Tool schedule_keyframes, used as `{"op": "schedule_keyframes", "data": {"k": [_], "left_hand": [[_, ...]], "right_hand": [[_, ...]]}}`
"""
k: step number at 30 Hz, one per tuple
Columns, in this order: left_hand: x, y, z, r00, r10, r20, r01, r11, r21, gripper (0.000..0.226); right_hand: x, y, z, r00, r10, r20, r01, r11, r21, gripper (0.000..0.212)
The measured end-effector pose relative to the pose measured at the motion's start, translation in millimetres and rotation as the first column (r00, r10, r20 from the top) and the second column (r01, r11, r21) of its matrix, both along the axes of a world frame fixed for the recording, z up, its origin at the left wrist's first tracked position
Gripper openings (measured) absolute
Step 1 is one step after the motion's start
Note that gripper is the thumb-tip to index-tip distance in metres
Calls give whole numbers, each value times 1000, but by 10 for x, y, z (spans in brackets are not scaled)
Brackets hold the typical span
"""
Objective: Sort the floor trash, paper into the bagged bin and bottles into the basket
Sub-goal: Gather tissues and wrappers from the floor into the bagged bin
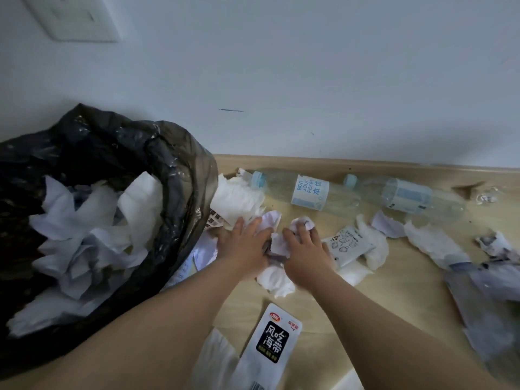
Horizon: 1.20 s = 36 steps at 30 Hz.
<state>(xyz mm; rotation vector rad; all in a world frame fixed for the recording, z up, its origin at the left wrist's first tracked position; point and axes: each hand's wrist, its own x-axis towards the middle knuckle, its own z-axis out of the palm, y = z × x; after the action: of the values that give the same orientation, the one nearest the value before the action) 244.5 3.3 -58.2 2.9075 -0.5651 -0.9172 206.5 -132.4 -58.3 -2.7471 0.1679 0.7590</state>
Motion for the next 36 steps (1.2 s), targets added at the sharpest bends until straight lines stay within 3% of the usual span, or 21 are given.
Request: {"op": "schedule_keyframes", "data": {"k": [13,21,28,30,32,34,36], "left_hand": [[-969,328,14,987,-157,29,155,987,45,58],[-1217,523,167,972,-232,-41,234,970,60,53],[-1349,533,460,961,-191,-199,194,981,-6,41],[-1366,544,530,985,-127,-119,117,989,-89,35],[-1325,568,600,996,-21,90,37,982,-185,34],[-1279,618,605,948,91,305,-10,966,-260,33],[-1262,695,542,906,184,382,-75,956,-283,35]], "right_hand": [[-1088,-159,40,986,169,1,-169,985,-29,60],[-1503,-287,265,960,278,-33,-279,949,-144,52],[-1667,-223,428,954,267,-139,-282,953,-110,37],[-1644,-219,475,966,223,-131,-236,967,-92,36],[-1574,-209,510,989,127,-77,-131,990,-49,29],[-1540,-190,512,1000,-2,-21,2,1000,7,20],[-1560,-177,493,995,-91,33,90,995,34,9]]}}
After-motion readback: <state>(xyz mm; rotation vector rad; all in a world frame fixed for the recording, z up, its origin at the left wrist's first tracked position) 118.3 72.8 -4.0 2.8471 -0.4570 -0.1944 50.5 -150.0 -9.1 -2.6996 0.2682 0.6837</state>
